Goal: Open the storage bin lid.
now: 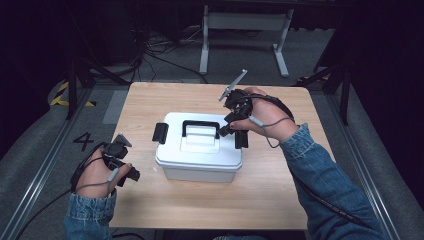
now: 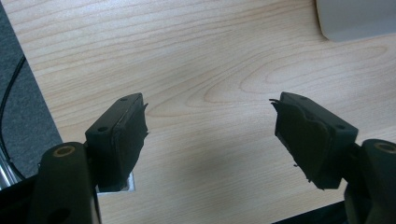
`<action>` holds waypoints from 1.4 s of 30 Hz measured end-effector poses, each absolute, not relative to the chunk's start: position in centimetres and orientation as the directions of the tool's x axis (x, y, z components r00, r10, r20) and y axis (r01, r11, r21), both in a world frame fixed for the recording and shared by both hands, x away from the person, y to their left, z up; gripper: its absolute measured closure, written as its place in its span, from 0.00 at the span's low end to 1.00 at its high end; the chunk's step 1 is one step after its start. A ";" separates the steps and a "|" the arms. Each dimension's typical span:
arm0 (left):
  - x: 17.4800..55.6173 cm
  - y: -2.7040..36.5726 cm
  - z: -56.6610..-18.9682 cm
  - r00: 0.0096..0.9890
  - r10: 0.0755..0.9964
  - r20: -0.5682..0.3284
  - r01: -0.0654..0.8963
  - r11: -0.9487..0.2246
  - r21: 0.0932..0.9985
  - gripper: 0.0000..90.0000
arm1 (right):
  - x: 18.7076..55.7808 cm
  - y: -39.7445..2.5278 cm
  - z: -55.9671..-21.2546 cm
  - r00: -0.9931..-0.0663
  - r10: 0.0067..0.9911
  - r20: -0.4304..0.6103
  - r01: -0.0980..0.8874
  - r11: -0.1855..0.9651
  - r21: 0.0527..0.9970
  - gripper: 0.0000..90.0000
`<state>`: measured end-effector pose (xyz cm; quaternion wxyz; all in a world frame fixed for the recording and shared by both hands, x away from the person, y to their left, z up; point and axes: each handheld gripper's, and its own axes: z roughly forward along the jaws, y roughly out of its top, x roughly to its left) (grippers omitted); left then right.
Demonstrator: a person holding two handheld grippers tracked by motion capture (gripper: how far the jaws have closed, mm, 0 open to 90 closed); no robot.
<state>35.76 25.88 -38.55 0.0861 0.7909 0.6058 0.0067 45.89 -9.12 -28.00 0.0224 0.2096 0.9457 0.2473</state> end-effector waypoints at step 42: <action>36.0 25.7 -39.0 0.272 0.956 -0.111 0.957 -0.257 0.133 0.28 | 46.8 -3.3 -29.3 -0.976 0.205 0.076 0.217 0.858 0.465 0.91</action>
